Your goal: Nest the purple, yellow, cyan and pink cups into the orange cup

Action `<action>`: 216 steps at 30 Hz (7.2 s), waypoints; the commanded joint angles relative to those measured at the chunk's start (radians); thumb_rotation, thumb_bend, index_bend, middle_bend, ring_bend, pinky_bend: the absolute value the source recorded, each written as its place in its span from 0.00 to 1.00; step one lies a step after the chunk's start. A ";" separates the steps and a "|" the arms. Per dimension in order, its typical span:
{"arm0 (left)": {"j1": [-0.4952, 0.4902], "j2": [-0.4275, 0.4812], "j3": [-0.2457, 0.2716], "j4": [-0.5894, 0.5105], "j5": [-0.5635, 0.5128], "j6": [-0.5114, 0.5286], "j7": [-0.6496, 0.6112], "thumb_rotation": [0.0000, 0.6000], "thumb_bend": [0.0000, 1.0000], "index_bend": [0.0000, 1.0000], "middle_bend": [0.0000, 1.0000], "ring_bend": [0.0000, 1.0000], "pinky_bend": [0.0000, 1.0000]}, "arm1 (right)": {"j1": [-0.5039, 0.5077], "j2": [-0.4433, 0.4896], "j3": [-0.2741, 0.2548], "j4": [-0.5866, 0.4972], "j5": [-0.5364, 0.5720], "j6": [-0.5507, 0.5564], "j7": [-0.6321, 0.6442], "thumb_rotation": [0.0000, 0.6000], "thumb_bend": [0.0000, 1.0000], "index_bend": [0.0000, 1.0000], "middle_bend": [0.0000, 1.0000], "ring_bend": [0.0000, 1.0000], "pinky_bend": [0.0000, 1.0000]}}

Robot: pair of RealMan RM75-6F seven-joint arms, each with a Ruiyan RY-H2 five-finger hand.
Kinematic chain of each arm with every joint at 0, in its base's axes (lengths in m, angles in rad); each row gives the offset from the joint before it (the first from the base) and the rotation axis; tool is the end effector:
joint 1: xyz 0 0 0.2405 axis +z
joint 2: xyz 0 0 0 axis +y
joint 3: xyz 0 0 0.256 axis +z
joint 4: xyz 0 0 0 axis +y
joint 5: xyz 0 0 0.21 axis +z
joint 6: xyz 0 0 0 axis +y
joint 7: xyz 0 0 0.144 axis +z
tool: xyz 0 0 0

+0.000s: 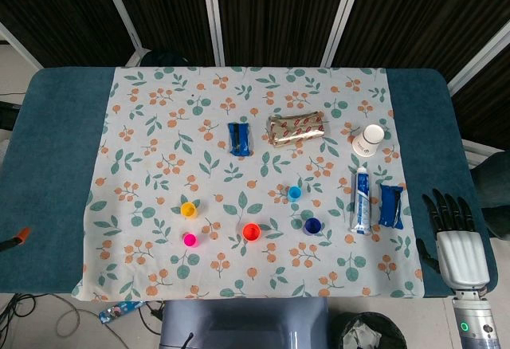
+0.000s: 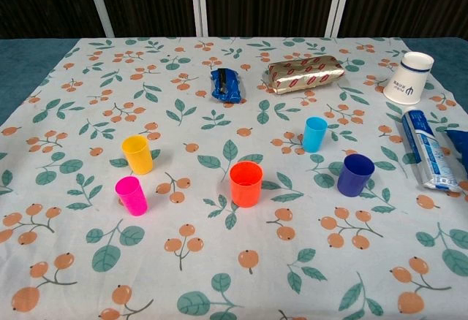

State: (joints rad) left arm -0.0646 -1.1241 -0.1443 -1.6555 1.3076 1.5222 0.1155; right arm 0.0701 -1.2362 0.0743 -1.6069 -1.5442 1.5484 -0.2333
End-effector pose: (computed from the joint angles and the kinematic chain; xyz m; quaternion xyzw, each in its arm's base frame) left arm -0.3215 0.1901 0.1815 -0.5167 -0.3832 -0.3658 0.6726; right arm -0.2926 -0.1803 0.1325 0.6063 -0.3226 0.3808 0.6191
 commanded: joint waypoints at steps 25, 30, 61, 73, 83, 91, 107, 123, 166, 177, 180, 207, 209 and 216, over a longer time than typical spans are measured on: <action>0.007 0.005 -0.001 -0.007 0.007 0.016 -0.006 1.00 0.09 0.10 0.00 0.00 0.01 | 0.011 0.039 -0.027 -0.018 -0.037 -0.031 0.065 1.00 0.43 0.00 0.00 0.00 0.09; 0.009 0.006 -0.001 -0.010 0.011 0.019 -0.009 1.00 0.09 0.10 0.00 0.00 0.01 | 0.014 0.048 -0.042 -0.029 -0.042 -0.052 0.092 1.00 0.43 0.00 0.00 0.00 0.09; 0.010 0.023 -0.014 -0.004 -0.012 0.005 -0.055 1.00 0.09 0.10 0.00 0.00 0.01 | 0.440 0.018 0.043 -0.212 0.226 -0.674 0.031 1.00 0.38 0.25 0.00 0.00 0.09; 0.010 0.022 -0.015 -0.006 -0.011 0.007 -0.054 1.00 0.09 0.10 0.00 0.00 0.01 | 0.468 -0.057 0.041 -0.163 0.286 -0.663 -0.004 1.00 0.38 0.30 0.00 0.02 0.11; 0.009 0.022 -0.015 -0.006 -0.012 0.008 -0.051 1.00 0.09 0.10 0.00 0.00 0.01 | 0.496 -0.103 0.047 -0.126 0.320 -0.660 -0.018 1.00 0.43 0.33 0.00 0.03 0.12; 0.016 0.027 -0.019 -0.016 -0.009 0.024 -0.056 1.00 0.09 0.10 0.00 0.00 0.01 | 0.511 -0.127 0.040 -0.090 0.341 -0.668 -0.014 1.00 0.45 0.34 0.00 0.03 0.12; 0.012 0.024 -0.021 -0.014 -0.017 0.015 -0.048 1.00 0.09 0.10 0.00 0.00 0.01 | 0.507 -0.120 0.022 -0.084 0.328 -0.651 0.029 1.00 0.45 0.35 0.00 0.03 0.12; 0.012 0.023 -0.019 -0.017 -0.015 0.016 -0.044 1.00 0.09 0.10 0.00 0.00 0.01 | 0.523 -0.112 0.006 -0.081 0.350 -0.673 0.019 1.00 0.45 0.35 0.00 0.03 0.12; 0.012 0.025 -0.020 -0.019 -0.017 0.014 -0.047 1.00 0.09 0.10 0.00 0.00 0.01 | 0.716 -0.055 0.106 -0.376 0.482 -0.724 -0.161 1.00 0.45 0.46 0.00 0.05 0.14; 0.014 0.031 -0.024 -0.018 -0.022 0.014 -0.060 1.00 0.09 0.10 0.00 0.00 0.01 | 0.818 -0.165 0.101 -0.353 0.618 -0.685 -0.288 1.00 0.45 0.46 0.00 0.05 0.14; 0.014 0.033 -0.024 -0.019 -0.023 0.013 -0.060 1.00 0.09 0.10 0.00 0.00 0.01 | 0.837 -0.192 0.100 -0.335 0.644 -0.677 -0.300 1.00 0.45 0.46 0.00 0.05 0.14; 0.012 0.034 -0.029 -0.015 -0.029 0.011 -0.068 1.00 0.09 0.10 0.00 0.00 0.01 | 0.882 -0.216 0.067 -0.280 0.703 -0.646 -0.306 1.00 0.45 0.46 0.00 0.05 0.14; 0.013 0.035 -0.030 -0.015 -0.031 0.013 -0.069 1.00 0.09 0.10 0.00 0.00 0.01 | 0.882 -0.217 0.063 -0.277 0.701 -0.646 -0.303 1.00 0.45 0.46 0.00 0.05 0.14; 0.012 0.036 -0.029 -0.015 -0.030 0.009 -0.067 1.00 0.09 0.10 0.00 0.00 0.01 | 0.883 -0.222 0.051 -0.268 0.708 -0.646 -0.296 1.00 0.45 0.08 0.00 0.03 0.14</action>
State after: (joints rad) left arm -0.0527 -1.0884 -0.1731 -1.6705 1.2778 1.5316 0.0488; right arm 0.9523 -1.4569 0.1267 -1.8761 -0.8387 0.9007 -0.5288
